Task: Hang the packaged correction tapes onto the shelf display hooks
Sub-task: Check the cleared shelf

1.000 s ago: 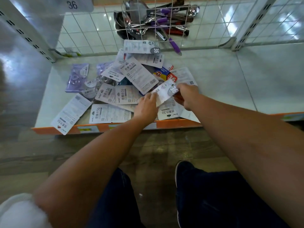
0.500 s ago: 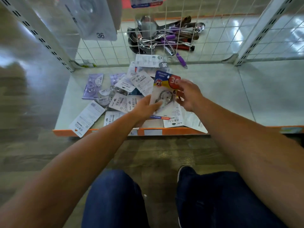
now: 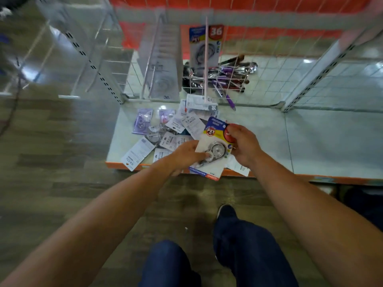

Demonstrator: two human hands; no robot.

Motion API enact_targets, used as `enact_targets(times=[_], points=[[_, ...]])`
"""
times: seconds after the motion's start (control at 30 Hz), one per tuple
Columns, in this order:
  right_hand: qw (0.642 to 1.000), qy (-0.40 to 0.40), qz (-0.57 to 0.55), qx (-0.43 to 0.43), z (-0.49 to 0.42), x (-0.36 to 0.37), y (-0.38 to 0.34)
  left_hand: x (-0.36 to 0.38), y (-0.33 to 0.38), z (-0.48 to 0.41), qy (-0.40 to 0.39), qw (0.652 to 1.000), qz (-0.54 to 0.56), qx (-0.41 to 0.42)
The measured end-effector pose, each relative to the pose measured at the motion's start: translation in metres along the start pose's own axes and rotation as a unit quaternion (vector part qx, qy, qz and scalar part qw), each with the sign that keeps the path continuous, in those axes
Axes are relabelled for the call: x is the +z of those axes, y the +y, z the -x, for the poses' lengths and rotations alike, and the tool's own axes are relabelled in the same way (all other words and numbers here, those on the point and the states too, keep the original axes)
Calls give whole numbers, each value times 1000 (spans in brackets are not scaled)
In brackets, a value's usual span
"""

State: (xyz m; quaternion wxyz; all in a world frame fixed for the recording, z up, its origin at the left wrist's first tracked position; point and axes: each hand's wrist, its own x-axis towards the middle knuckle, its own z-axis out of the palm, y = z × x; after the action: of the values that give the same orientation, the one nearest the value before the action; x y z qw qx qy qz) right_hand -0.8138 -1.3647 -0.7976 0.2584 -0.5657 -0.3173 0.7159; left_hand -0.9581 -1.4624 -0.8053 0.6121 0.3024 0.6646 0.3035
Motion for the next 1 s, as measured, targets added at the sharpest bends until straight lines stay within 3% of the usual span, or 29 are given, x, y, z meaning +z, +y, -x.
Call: enact_targets(times=[0.17,0.47,0.73,1.0], points=[[993,-32,64,-95,7,23,-14,-15,5,0,31,997,-44,50],[939,-38,92,-329,-16,36,2,-22,-26,-45,50,976,15,212],[901,-52,51,-427,17,35,4,-26,-18,-27,41,945,-19,324],[869,-31,99,-484,23,50,-18,-34,1,-16,51,936,-10,349]])
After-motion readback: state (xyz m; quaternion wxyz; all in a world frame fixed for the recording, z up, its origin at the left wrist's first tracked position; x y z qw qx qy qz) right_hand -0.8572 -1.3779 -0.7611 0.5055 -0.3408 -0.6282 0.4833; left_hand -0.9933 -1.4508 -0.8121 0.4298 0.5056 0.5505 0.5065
